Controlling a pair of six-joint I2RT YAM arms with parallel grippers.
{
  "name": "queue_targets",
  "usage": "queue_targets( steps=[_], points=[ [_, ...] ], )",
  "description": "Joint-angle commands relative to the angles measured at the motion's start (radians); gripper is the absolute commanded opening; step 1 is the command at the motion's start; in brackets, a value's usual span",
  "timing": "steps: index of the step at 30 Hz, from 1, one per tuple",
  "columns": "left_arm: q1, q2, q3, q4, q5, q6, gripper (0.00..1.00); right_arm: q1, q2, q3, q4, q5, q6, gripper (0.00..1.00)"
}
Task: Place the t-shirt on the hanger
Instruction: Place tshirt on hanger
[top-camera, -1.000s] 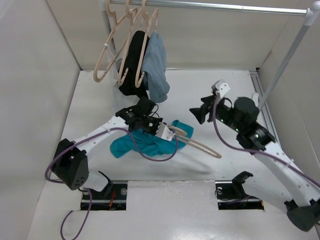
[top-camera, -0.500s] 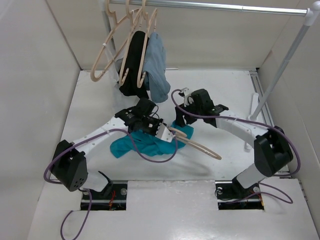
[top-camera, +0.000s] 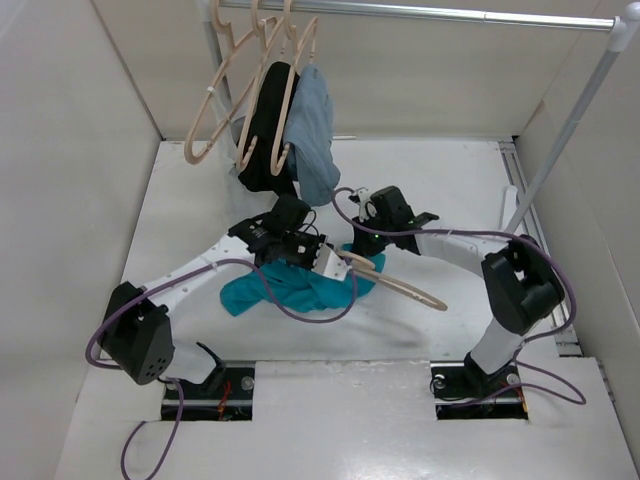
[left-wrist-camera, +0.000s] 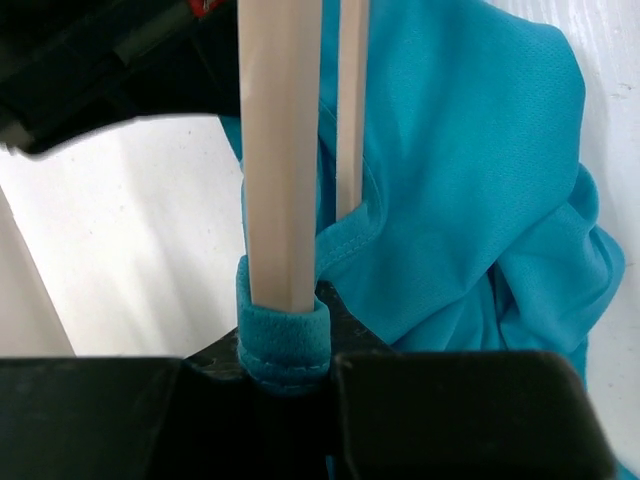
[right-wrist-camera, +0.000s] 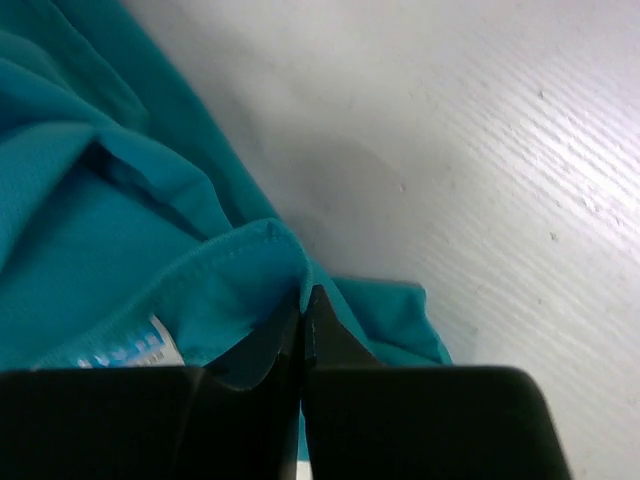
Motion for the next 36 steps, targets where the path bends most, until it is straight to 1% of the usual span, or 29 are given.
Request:
queue_targets(
  steps=[1,3,4,5,6,8,9,11,13,17,18,20,21,25,29,31,36],
  points=[
    [0.006,-0.061,-0.001,0.025,0.010,-0.076,0.00,-0.044,-0.081,-0.072,0.051,0.012,0.020,0.00],
    [0.065,-0.091,-0.001,0.012,0.065,-0.085,0.00,-0.094,-0.167,-0.136,0.051,0.033,0.031,0.00],
    [0.081,-0.102,-0.010,0.031,0.065,-0.099,0.00,-0.158,-0.201,-0.170,0.051,0.051,0.048,0.00],
    [0.095,-0.113,-0.025,0.043,0.065,-0.134,0.00,-0.193,-0.236,-0.239,0.051,0.062,0.057,0.00],
    [0.121,-0.122,-0.025,0.055,0.065,-0.153,0.00,-0.228,-0.315,-0.271,0.051,0.073,0.072,0.00],
    [0.145,-0.133,-0.035,0.086,0.075,-0.198,0.00,-0.320,-0.398,-0.353,0.031,0.111,0.091,0.00],
    [0.157,-0.133,-0.021,0.086,0.084,-0.243,0.00,-0.345,-0.478,-0.370,0.031,0.122,0.102,0.00],
    [0.177,-0.107,-0.007,0.095,0.084,-0.271,0.00,-0.388,-0.541,-0.379,-0.005,0.157,0.102,0.00],
    [0.178,-0.079,0.002,0.110,0.052,-0.315,0.00,-0.408,-0.609,-0.379,-0.039,0.185,0.102,0.00],
    [0.178,-0.032,0.002,0.120,-0.042,-0.305,0.00,-0.474,-0.708,-0.379,-0.131,0.237,0.093,0.00],
    [0.178,-0.022,0.002,0.120,-0.084,-0.314,0.00,-0.483,-0.730,-0.379,-0.147,0.257,0.092,0.00],
    [0.178,-0.004,0.015,0.120,-0.120,-0.314,0.00,-0.483,-0.784,-0.347,-0.186,0.294,0.074,0.00],
    [0.178,0.008,0.025,0.130,-0.146,-0.329,0.00,-0.483,-0.798,-0.335,-0.225,0.327,0.074,0.00],
    [0.178,0.037,0.045,0.141,-0.204,-0.366,0.00,-0.483,-0.831,-0.252,-0.297,0.383,0.037,0.00],
    [0.178,0.062,0.054,0.141,-0.253,-0.366,0.00,-0.493,-0.831,-0.206,-0.329,0.395,-0.027,0.00],
    [0.178,0.053,0.029,0.152,-0.266,-0.351,0.00,-0.508,-0.831,-0.195,-0.338,0.369,-0.061,0.00],
    [0.178,0.044,-0.024,0.175,-0.290,-0.314,0.00,-0.584,-0.796,-0.195,-0.314,0.184,-0.101,0.00]
  ],
)
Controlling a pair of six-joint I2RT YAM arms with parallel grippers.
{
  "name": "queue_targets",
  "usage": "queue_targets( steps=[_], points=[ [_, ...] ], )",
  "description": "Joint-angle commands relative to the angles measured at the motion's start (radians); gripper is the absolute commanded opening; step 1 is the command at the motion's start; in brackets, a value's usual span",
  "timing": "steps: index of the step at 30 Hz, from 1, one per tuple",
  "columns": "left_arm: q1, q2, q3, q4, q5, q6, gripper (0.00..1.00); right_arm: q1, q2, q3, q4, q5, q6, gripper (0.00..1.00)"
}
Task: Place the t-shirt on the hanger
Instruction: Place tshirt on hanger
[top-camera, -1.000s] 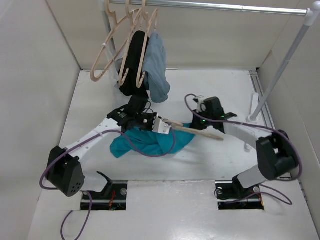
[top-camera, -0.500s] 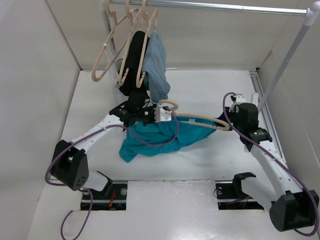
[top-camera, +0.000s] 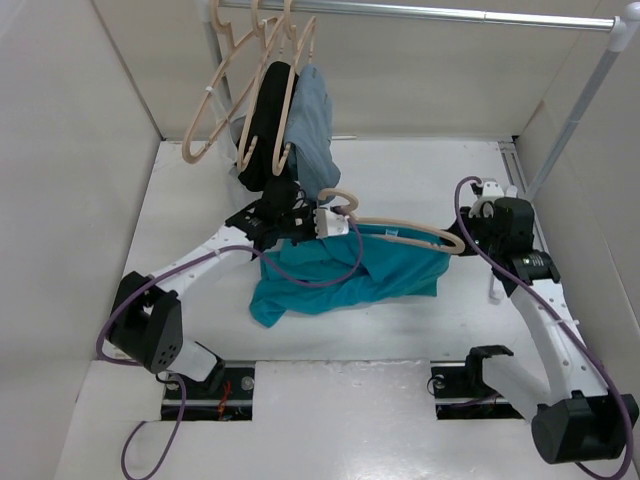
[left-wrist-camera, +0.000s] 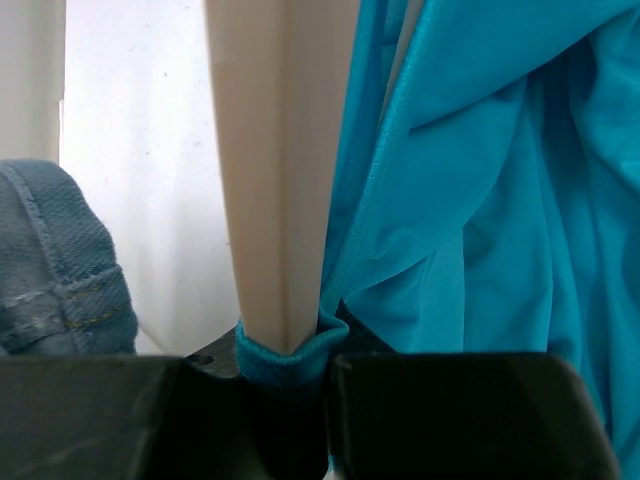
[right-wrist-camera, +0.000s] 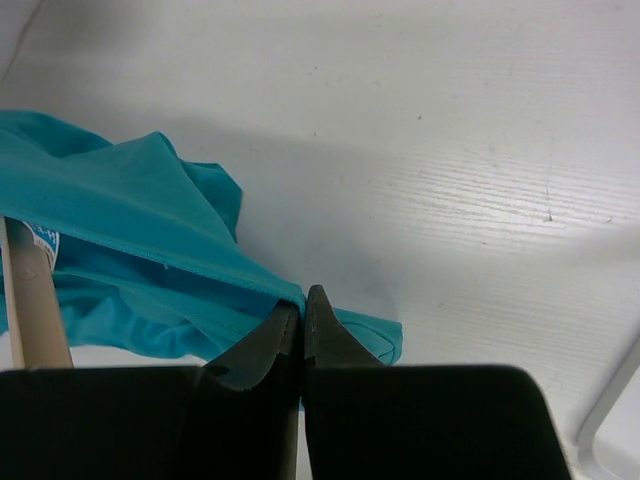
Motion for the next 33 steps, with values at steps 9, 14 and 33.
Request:
queue_targets(
  steps=[9,14,33],
  points=[
    [0.107,-0.031,-0.065,-0.095,-0.279,0.027,0.00,-0.168,0.033,0.057,0.151,-0.387,-0.136,0.00],
    [0.127,-0.040,-0.065,-0.086,-0.215,-0.001,0.00,-0.183,0.024,0.077,0.235,-0.668,-0.136,0.00],
    [0.136,-0.019,-0.189,0.001,-0.407,-0.013,0.00,-0.183,-0.081,0.389,-0.278,-0.023,-0.164,0.00]
  ],
)
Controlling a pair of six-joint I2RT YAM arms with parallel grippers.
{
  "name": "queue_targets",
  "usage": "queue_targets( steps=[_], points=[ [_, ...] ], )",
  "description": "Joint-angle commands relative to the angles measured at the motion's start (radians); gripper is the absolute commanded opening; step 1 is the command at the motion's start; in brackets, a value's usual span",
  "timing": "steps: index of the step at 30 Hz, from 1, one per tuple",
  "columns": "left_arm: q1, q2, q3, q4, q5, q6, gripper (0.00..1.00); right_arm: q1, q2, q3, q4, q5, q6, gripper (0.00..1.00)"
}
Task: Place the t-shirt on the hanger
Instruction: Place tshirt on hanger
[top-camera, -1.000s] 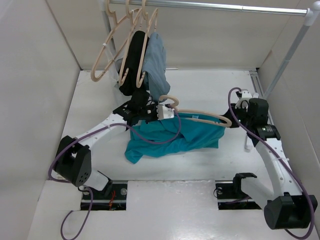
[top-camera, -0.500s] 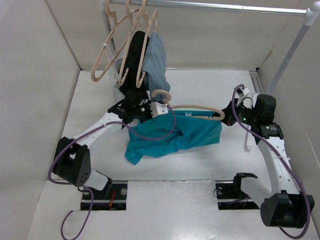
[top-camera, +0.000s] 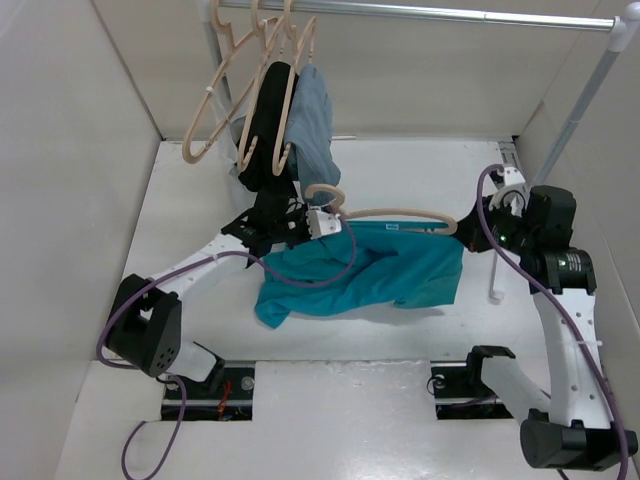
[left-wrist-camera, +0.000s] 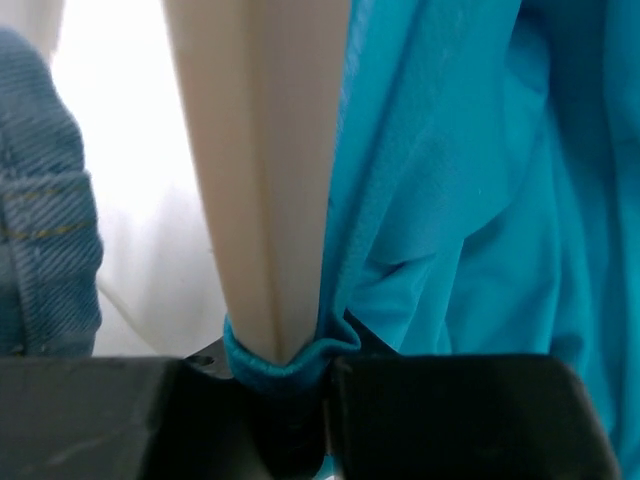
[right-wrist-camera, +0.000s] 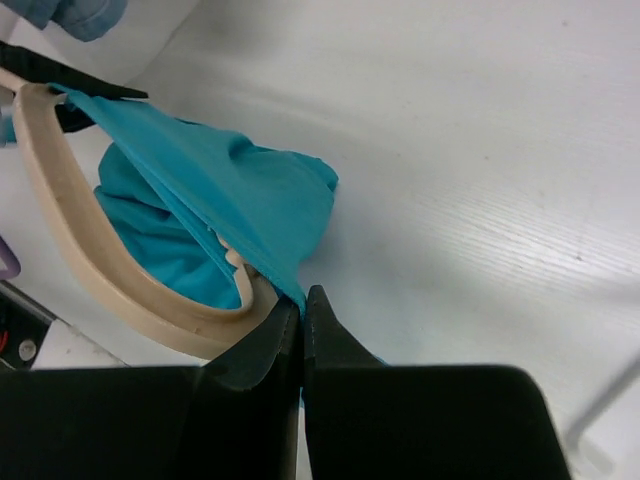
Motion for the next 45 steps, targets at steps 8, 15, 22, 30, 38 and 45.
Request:
queue_targets(
  steps=[8,15,22,30,38,45],
  points=[
    [0.005,0.021,-0.055,-0.156,-0.440,0.128,0.00,0.049,0.019,0.200,-0.075,0.393,-0.120,0.00],
    [-0.040,0.078,0.099,-0.262,-0.367,0.115,0.00,0.422,0.095,0.233,-0.065,0.669,-0.025,0.00],
    [-0.101,0.068,0.241,-0.384,-0.172,0.100,0.00,0.565,0.145,0.111,0.170,0.546,-0.034,0.03],
    [-0.132,-0.010,0.225,-0.446,-0.079,0.151,0.00,0.357,0.199,0.133,0.167,0.381,-0.173,0.53],
    [-0.132,0.001,0.258,-0.446,-0.056,0.151,0.00,0.546,0.248,0.282,0.014,0.283,-0.447,0.62],
    [-0.132,0.001,0.268,-0.457,-0.033,0.131,0.00,0.682,0.179,0.106,0.098,0.193,-0.449,0.58]
  ],
)
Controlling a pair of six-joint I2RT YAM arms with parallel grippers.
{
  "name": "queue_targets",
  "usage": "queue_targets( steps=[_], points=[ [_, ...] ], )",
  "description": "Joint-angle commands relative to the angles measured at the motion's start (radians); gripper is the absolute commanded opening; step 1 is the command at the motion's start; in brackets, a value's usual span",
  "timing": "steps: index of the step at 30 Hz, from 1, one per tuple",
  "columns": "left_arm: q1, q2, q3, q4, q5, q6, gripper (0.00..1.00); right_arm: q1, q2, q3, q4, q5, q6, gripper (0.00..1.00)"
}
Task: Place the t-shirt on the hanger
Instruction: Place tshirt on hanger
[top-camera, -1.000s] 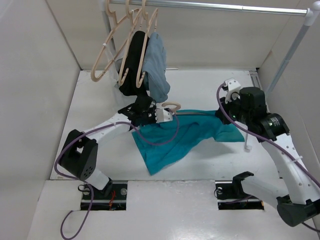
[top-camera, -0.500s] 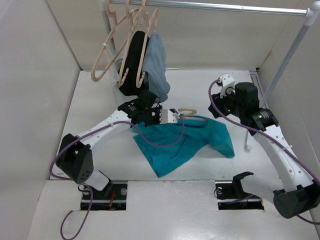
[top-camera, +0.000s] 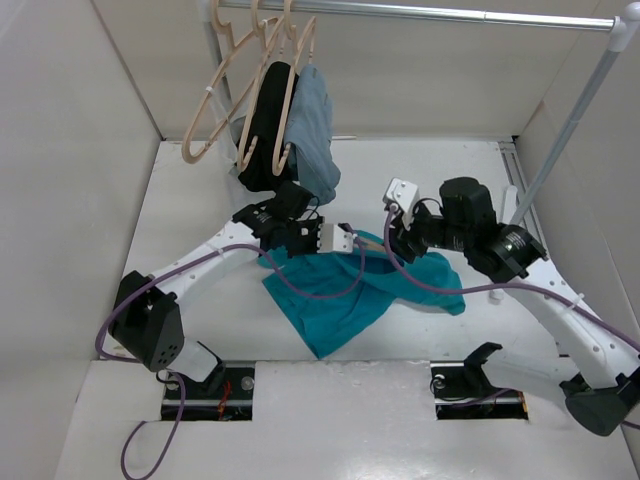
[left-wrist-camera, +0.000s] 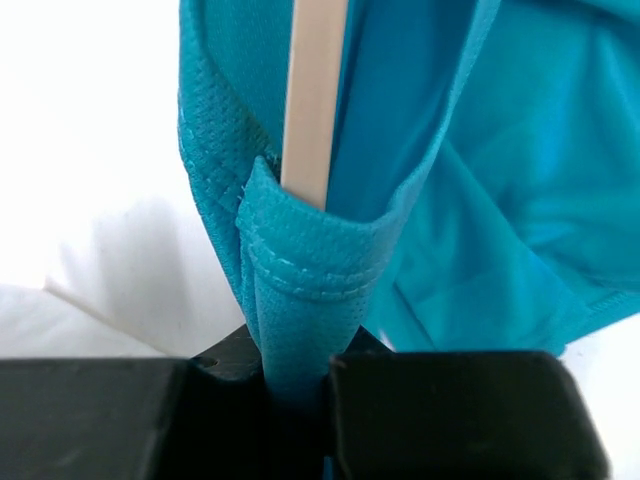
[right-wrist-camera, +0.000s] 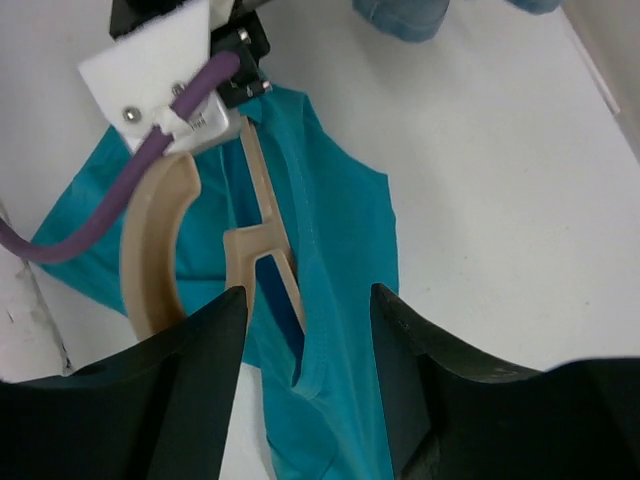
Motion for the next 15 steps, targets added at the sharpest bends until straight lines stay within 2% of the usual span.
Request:
queue_targets(
  steps=[1,6,12,15],
  points=[
    [0.002,-0.040,0.049,-0.006,0.080,-0.024,0.00,0.016,-0.033,-0.064,0.042,-0.050,-0.025,0.58],
    [0.002,-0.049,0.029,-0.017,0.126,-0.058,0.00,-0.071,-0.088,-0.114,0.078,-0.078,-0.025,0.63],
    [0.022,-0.058,-0.006,-0.008,0.126,-0.049,0.00,-0.189,-0.245,-0.114,0.078,-0.130,-0.034,0.73],
    [0.031,-0.048,0.017,-0.008,0.163,-0.049,0.00,-0.198,-0.254,-0.132,0.012,-0.158,-0.088,0.74]
  ],
)
